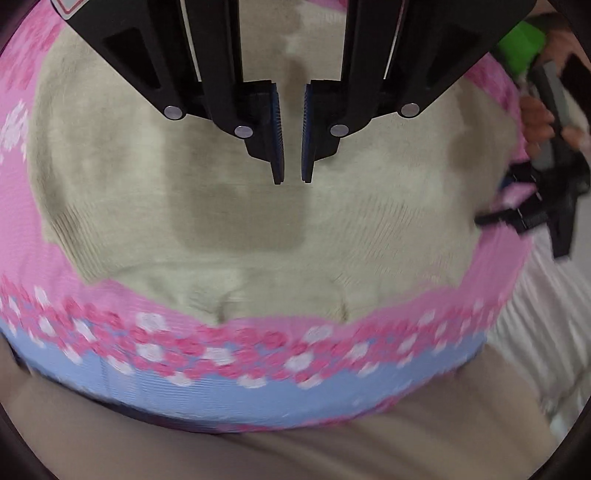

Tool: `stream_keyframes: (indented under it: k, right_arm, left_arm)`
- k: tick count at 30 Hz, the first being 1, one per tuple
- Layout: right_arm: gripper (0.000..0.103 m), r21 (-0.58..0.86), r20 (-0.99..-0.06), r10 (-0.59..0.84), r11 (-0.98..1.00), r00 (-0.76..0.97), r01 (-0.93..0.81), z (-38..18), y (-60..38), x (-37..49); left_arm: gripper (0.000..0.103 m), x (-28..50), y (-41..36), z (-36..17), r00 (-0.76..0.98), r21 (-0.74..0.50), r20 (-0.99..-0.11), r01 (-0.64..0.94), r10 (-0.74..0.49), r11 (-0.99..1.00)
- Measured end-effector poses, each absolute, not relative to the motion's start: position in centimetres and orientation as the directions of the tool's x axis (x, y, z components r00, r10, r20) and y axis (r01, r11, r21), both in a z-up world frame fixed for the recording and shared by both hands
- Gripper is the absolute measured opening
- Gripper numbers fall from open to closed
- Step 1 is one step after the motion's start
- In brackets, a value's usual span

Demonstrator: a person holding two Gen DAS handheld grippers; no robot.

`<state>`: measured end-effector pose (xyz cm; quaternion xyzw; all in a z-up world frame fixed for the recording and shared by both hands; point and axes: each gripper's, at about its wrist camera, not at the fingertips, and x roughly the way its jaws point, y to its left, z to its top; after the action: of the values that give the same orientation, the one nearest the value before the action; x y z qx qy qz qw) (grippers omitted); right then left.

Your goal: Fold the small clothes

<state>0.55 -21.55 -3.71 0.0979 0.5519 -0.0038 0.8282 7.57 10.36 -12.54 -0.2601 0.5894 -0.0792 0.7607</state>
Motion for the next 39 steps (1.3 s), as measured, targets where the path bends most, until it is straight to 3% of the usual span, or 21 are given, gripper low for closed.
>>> stream_keyframes:
  k: [1,2,3,8,11,16,19,22,25,27,31,32,33,35,36,39]
  right_arm:
    - [0.01,0.133,-0.934,0.092,0.986,0.346,0.097,-4.5,-20.9,1.4]
    - [0.01,0.116,-0.948,0.081,0.989,0.307,0.096,-5.5,-20.9,2.2]
    - [0.01,0.099,-0.963,0.07,0.99,0.262,0.098,-6.7,-20.8,2.9]
    - [0.01,0.104,-0.968,0.082,0.991,0.236,0.085,-7.1,-20.9,3.4]
    - [0.01,0.133,-0.969,0.111,0.988,0.221,0.083,-7.2,-21.3,3.8]
    - [0.009,0.243,-0.952,0.215,0.964,0.218,0.11,-7.5,-23.2,4.0]
    - [0.008,0.392,-0.904,0.348,0.907,0.247,0.156,-8.0,-25.6,3.5]
    - [0.006,0.582,-0.798,0.506,0.787,0.327,0.204,-8.6,-29.5,1.9]
    - [0.013,0.642,-0.744,0.502,0.719,0.441,0.267,-7.7,-34.5,-2.1]
    - [0.024,0.646,-0.738,0.47,0.698,0.484,0.307,-7.5,-37.8,-5.2]
    - [0.028,0.648,-0.73,0.396,0.661,0.557,0.378,-6.4,-43.3,-12.0]
    - [0.038,0.647,-0.727,0.38,0.659,0.572,0.384,-5.9,-43.9,-13.1]
    - [0.055,0.647,-0.723,0.366,0.656,0.586,0.388,-5.2,-44.3,-14.0]
    - [0.073,0.66,-0.704,0.352,0.645,0.617,0.386,-4.1,-44.2,-15.2]
    - [0.076,0.671,-0.694,0.356,0.636,0.626,0.382,-3.9,-44.0,-15.1]
    - [0.076,0.729,-0.649,0.416,0.58,0.638,0.363,-4.4,-43.2,-13.9]
  left_arm:
    - [0.061,7.7,10.2,-12.5,0.288,-0.481,-0.86,-0.179,-0.422,0.858]
    - [0.028,7.9,10.0,-12.6,0.283,-0.501,-0.85,-0.173,-0.445,0.848]
    - [0.014,8.1,9.9,-13.0,0.243,-0.563,-0.82,-0.175,-0.519,0.808]
    - [0.012,7.2,10.2,-10.1,0.277,-0.722,-0.69,-0.204,-0.669,0.661]
    - [0.012,6.0,8.1,-5.9,0.279,-0.797,-0.6,-0.125,-0.749,0.591]
    - [0.012,4.0,0.8,-0.3,0.225,-0.835,-0.526,0.046,-0.82,0.548]
    - [0.012,2.6,-5.0,1.3,0.153,-0.832,-0.521,0.126,-0.84,0.54]
    - [0.012,1.1,-10.1,0.8,0.096,-0.803,-0.564,0.167,-0.82,0.572]
    - [0.012,0.3,-15.8,-1.2,0.073,-0.747,-0.637,0.19,-0.768,0.638]
    - [0.02,-0.7,-18.5,-2.7,0.082,-0.711,-0.673,0.204,-0.735,0.673]
    - [0.029,-2.5,-19.6,-3.5,0.11,-0.696,-0.683,0.201,-0.722,0.689]
    - [0.044,-2.9,-19.2,-2.8,0.121,-0.702,-0.669,0.221,-0.733,0.677]
    - [0.058,-3.5,-18.2,-1.7,0.14,-0.703,-0.653,0.254,-0.744,0.665]
    - [0.072,-4.2,-15.4,0.4,0.22,-0.676,-0.636,0.304,-0.74,0.672]
    - [0.078,-4.2,-14.4,1.0,0.254,-0.655,-0.639,0.315,-0.726,0.687]
    - [0.08,-4.2,-9.7,1.6,0.352,-0.567,-0.675,0.314,-0.648,0.762]
